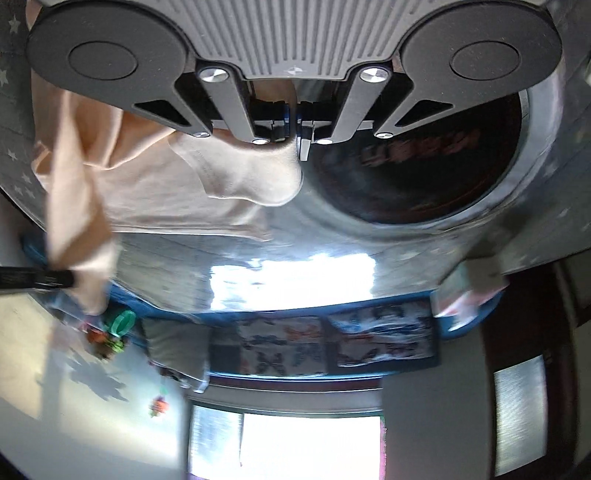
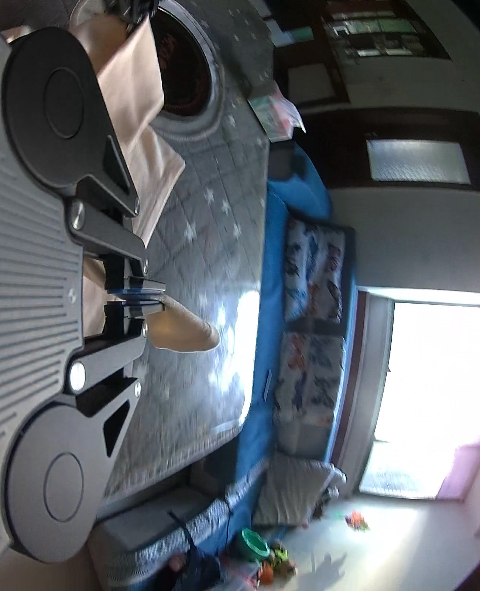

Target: Fold clothes

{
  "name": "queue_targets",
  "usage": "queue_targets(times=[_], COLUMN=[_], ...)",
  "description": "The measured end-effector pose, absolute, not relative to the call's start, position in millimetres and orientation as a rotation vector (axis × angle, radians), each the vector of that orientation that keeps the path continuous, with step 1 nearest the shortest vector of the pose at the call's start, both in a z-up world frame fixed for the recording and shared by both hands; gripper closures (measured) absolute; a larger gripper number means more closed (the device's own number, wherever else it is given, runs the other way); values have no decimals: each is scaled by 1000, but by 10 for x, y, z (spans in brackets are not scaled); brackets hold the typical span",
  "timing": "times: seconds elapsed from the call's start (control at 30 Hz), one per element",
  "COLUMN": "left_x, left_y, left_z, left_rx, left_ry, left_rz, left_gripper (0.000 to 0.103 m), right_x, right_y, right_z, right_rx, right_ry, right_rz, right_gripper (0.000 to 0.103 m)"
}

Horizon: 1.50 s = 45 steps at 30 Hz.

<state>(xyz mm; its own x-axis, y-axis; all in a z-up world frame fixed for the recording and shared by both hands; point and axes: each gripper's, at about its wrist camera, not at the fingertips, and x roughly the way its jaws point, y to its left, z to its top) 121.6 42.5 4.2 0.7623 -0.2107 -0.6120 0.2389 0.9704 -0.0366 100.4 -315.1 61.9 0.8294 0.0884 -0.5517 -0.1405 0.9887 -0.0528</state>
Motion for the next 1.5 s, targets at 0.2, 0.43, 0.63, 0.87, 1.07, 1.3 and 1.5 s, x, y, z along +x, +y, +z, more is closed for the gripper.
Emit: queue_targets(times=[0.2,0.43,0.63,0.87,1.07,1.3,1.5], left_x=[919,490,176,-60,-114,-208,-259], left_y=[797,1163,1353,1527,1512,1465,1303], left_z=[83,92,72,-36,-47,87,183], left_rx=[-45,-135,-180,-210,-156,-40,92], left_ry=[656,657,691,766,796,736,675], left_rz=[-163,-99,-82,-54,-39,-30,-65], left_gripper=[100,100,100,99,77,52,51], right_x=[562,18,-305,-444,-479,-581,-626], right_y=[-3570,-3973,-4284,-4455,-4539,-4612,-4604], right_z=[673,585,365,-16,-80,31,201], right_rx=[-94,-85,-35,28,50,50,31], right_ry=[538,546,595,699,746,748,704], right_rz=[14,-96,-200,-253,-251,-247,-250], right_gripper=[101,101,101,100,95,87,78])
